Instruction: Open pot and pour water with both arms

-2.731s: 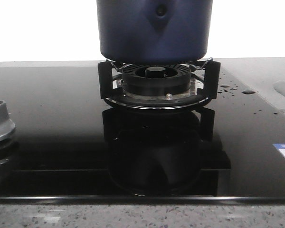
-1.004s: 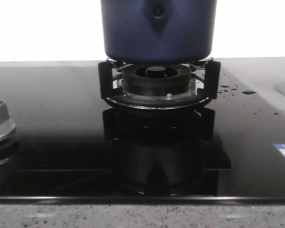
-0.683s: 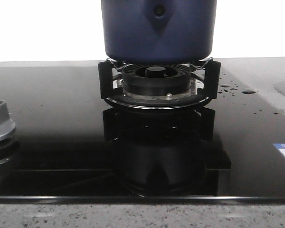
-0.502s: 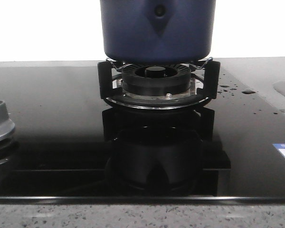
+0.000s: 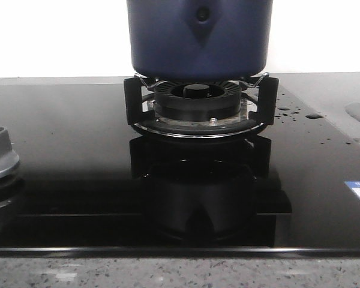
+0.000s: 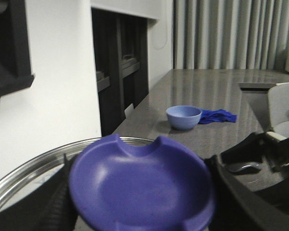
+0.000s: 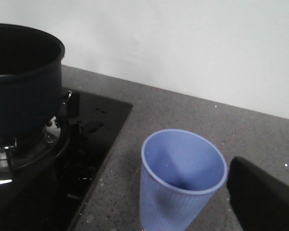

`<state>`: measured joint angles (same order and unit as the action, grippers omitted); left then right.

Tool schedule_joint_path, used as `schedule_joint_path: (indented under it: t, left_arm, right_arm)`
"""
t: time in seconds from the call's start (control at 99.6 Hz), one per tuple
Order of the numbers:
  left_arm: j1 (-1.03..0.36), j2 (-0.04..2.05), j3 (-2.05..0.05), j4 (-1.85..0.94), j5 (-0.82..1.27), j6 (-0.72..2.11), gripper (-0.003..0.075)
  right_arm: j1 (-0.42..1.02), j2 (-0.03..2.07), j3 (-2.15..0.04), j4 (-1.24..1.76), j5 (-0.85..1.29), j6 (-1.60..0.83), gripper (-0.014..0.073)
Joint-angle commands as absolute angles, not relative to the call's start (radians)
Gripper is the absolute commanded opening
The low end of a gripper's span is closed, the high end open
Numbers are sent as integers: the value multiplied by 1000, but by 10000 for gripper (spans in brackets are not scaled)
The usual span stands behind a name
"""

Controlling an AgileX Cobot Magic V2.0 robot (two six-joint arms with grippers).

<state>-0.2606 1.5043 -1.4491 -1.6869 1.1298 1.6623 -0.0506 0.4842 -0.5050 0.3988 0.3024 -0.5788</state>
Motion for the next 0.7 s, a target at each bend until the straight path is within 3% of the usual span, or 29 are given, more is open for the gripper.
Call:
schedule_joint_path:
  t: [0.0,0.201,0.693]
  left_arm:
    - [-258,1436,-1480,-1799,1161,1646,239]
    - [-258,1403,-1480,-1787,1172,1615,239]
    - [-260,1376,-1480,-1776,1197,1605,239]
  right_arm:
    - [-67,489,-519,395,229,-580,650]
    - [-72,489,-517,397,229,-571,648]
    - [-72,491,-365,485,-17,-486,649]
